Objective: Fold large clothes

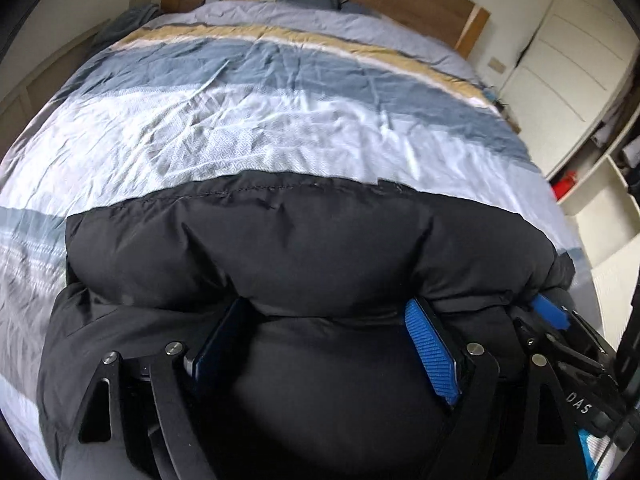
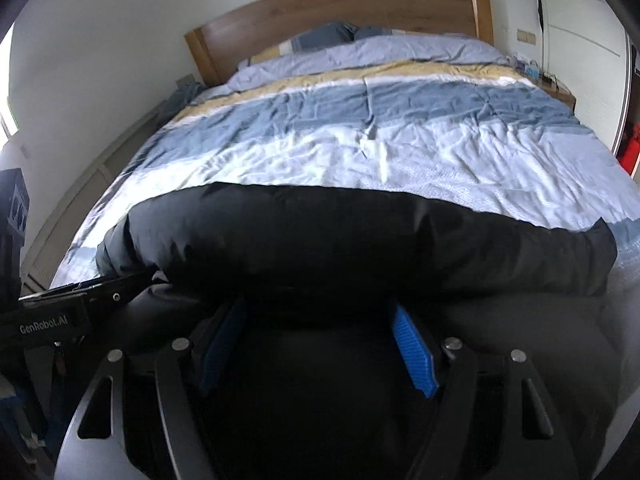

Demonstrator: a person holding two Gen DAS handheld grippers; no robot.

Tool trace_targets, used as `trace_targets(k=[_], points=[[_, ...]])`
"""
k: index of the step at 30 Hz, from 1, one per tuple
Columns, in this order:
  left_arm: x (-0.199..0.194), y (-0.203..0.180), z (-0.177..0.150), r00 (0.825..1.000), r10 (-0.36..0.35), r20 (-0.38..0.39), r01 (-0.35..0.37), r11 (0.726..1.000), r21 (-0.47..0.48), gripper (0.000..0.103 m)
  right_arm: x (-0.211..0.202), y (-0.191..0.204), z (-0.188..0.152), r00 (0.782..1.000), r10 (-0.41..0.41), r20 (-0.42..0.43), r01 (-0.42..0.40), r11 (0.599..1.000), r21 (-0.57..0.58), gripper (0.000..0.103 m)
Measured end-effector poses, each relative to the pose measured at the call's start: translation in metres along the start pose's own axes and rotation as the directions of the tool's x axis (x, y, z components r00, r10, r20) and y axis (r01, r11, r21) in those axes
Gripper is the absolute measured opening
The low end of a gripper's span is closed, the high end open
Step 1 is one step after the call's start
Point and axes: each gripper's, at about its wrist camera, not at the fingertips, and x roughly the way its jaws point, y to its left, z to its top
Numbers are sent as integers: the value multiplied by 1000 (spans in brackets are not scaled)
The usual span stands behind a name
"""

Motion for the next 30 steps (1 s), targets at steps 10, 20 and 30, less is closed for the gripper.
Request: trace_targets(k=[10,20,30], points=[[67,7,41,993,82,-84,-83,996,-16,95,75,-23,34,995,-2,-98,7,998,57,73],[51,43,29,993,46,-110,-53,997,-62,96,47,-61,18,995,71,-77,-63,993,98,73],[9,130,6,969,216,-124,-236,954,-185,89,4,-143,-6,967,-215,-139,232,965,121,73]])
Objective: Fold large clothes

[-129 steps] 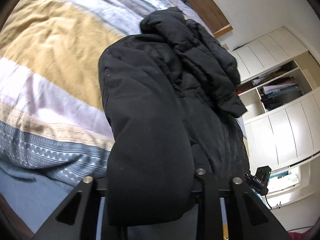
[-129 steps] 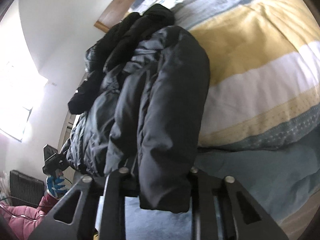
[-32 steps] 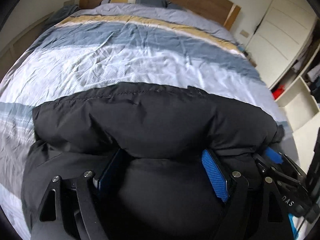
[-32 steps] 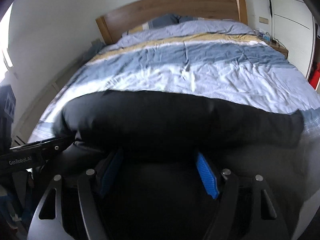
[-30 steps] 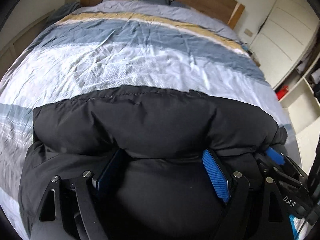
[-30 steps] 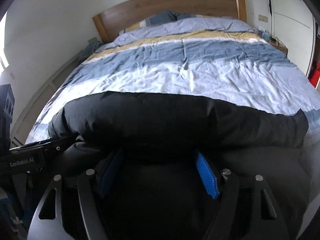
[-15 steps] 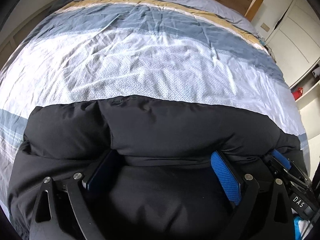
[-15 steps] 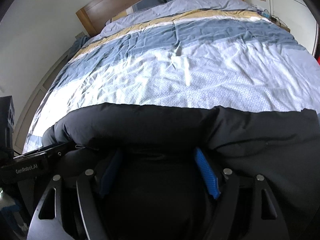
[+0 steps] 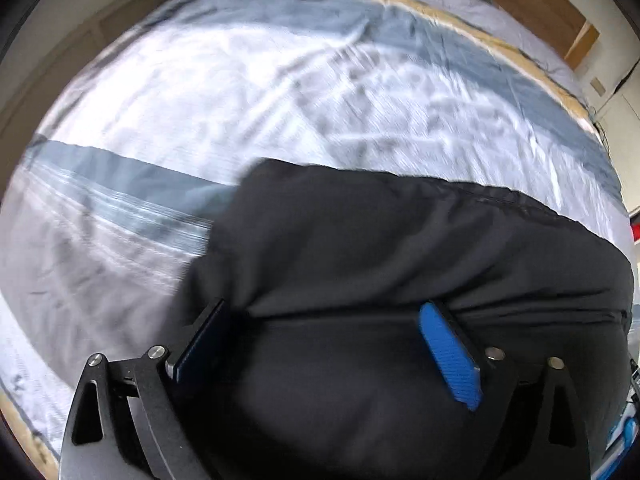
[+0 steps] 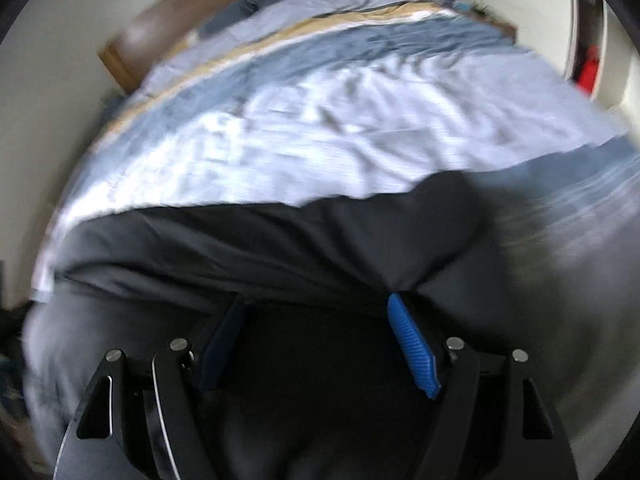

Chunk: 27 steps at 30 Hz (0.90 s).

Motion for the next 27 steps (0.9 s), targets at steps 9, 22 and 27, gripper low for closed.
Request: trace_targets(k=[9,22,27], points=[[-34,-23,-42,982,-180,64,171,977,130,90,-52,58,-31,967,218,132,-202,971,-127,73],[-69,29,-82,960,-238,147,227,970,91,90,-67,36,-64,985,117,124,-100,986,-133,73],[-49,24,-114,971,-214,105,204,974,99,92,-64,44,-94,984,151,89,-133,973,-188,73]])
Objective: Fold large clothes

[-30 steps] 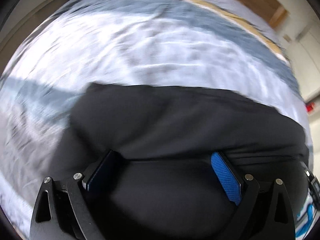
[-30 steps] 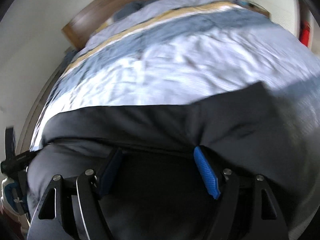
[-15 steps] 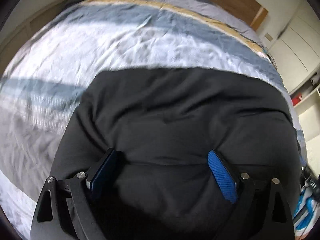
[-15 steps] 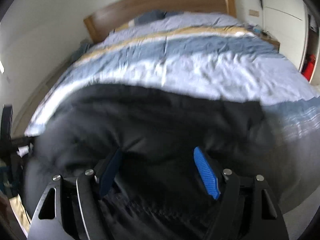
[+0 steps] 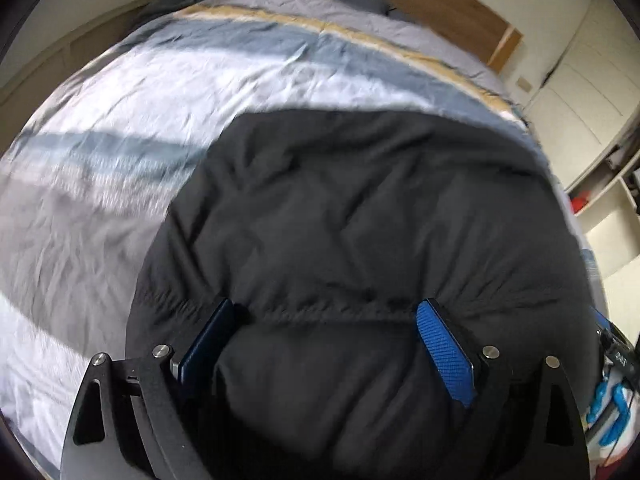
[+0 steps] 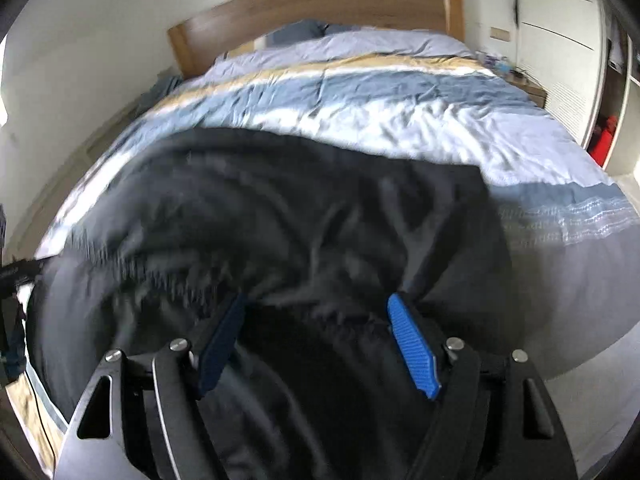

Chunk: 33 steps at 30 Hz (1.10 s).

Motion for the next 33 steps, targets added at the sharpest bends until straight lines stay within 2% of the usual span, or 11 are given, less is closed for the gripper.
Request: trace_targets(k=[3,9,12,14,16,18,21,26,33], points=[[-10,6,-14,999,9,43,-8,1000,-21,92,-3,-17,-16,1000,7,2,-7,999,52,73],[-31,7,-41,985,91,147,-91,996,-5,92,-16,-44,-34,997,-75,-15,76,993,92,73],[-50,5,-55,966,135,219,-138,990,2,92,-31,-43,-38,991,-137,-5,137,986,98,73],[-66,-1,-64,950,135,282,-150,988,29,92,-45,-36,-41,991,-135,27,131,986,104,73],[-75,-2,-68,942,123,311,-141,989,37,92,-56,-27,-45,992,-108,65,101,990,103,73],[-79,-3,-74,939,115,324,-137,990,45,92,-62,-17,-48,993,-81,90,72,993,95,73],[-75,-5,-76,941,109,320,-136,989,65,92,-60,-7,-55,994,-77,82,70,994,82,73],[-67,-4,-80,944,107,311,-134,989,66,92,-53,-15,-64,995,-76,61,68,991,119,73],[-69,-10,-88,940,121,318,-146,988,58,93,-55,-16,-69,994,-95,51,89,991,101,73]])
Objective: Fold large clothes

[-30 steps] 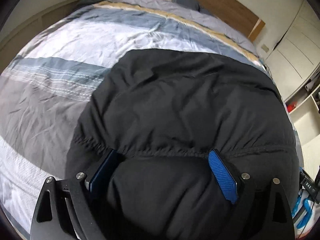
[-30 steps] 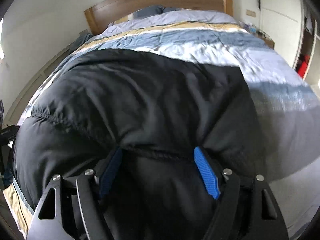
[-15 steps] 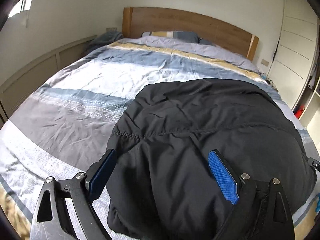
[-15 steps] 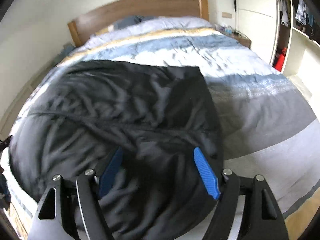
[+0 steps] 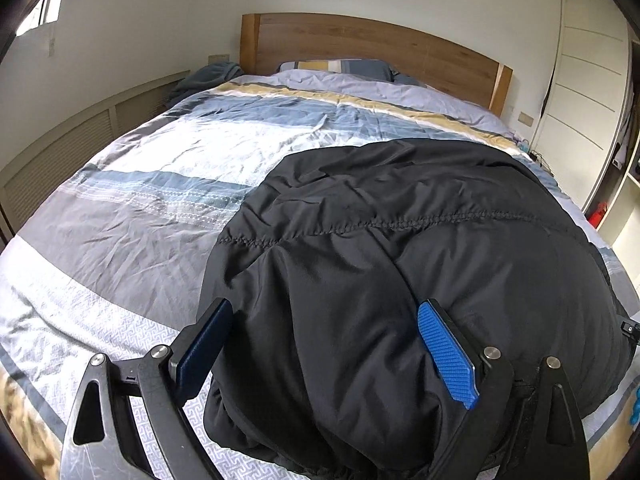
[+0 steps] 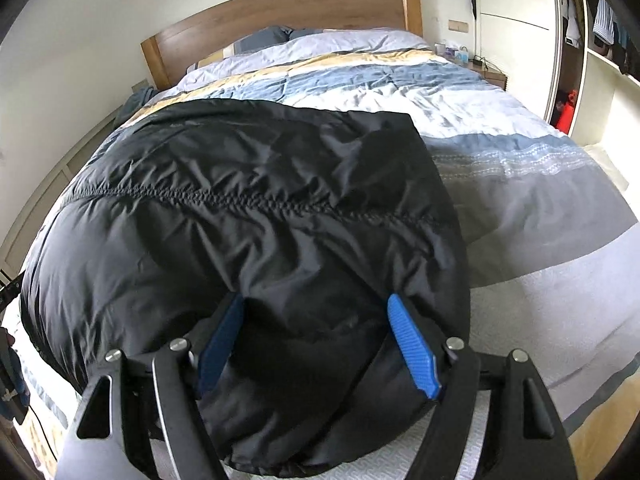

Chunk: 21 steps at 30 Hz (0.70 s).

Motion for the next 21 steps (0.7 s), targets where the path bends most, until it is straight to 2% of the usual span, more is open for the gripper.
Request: trace_targets(k=[13,21], points=[[-23,1,-5,1000,13,-2,-13,1000,12,93,-25,-10,-13,1000,-12,-21,12,1000,5,73],[-52,8,-6,999,46,6,-46,998,32,100,-59,-31,-19,1000,-7,-2,7,998,65,73]])
